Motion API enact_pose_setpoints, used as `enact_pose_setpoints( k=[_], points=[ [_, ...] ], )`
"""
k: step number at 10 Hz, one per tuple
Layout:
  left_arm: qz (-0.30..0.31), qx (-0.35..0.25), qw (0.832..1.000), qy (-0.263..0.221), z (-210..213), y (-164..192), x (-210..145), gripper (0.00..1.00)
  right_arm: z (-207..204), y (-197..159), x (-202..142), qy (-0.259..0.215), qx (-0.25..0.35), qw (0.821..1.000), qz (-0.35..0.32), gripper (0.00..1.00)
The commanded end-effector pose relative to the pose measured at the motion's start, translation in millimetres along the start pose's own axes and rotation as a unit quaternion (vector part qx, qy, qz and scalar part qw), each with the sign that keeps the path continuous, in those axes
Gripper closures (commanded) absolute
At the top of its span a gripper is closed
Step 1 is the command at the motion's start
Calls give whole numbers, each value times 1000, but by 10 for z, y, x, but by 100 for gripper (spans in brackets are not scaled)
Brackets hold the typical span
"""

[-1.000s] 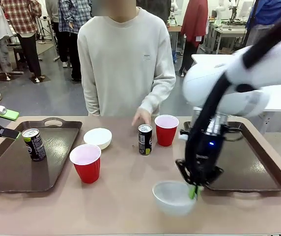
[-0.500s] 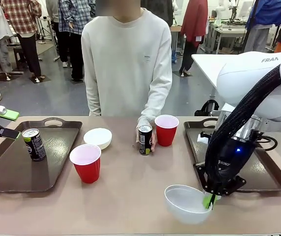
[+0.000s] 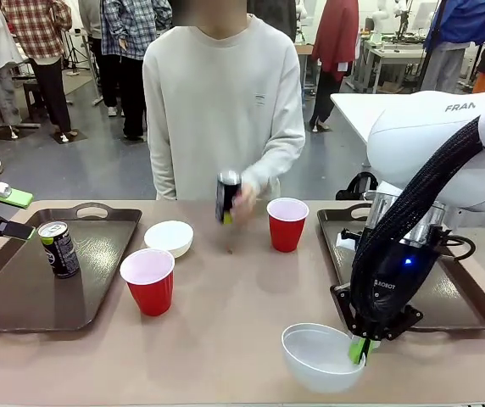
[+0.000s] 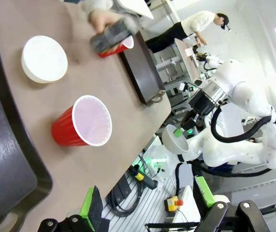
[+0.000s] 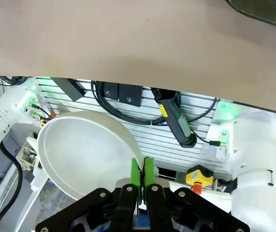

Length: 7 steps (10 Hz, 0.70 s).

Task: Prepare tableware on both trays.
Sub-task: Pick up a Picnic Bowl from the table and place it on a Handle tray.

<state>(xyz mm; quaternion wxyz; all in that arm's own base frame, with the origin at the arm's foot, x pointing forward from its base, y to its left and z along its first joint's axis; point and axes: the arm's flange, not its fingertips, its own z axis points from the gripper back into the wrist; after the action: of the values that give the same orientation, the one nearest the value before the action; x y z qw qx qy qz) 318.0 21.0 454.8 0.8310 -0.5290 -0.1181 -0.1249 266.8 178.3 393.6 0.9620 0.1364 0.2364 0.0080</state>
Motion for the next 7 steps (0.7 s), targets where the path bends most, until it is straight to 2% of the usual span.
enact_pose_setpoints(
  k=[1, 4, 7],
  points=[
    [-4, -4, 1000, -1, -5, -2, 3, 0, 0, -20, -71, -7, -58, 998, 35, 96],
    [-4, -4, 1000, -1, -5, -2, 3, 0, 242, 38, -193, -93, -109, 989, -40, 96],
    [-4, -4, 1000, -1, -5, -2, 3, 0, 834, -63, -224, -167, -98, 976, -101, 96]
  ],
)
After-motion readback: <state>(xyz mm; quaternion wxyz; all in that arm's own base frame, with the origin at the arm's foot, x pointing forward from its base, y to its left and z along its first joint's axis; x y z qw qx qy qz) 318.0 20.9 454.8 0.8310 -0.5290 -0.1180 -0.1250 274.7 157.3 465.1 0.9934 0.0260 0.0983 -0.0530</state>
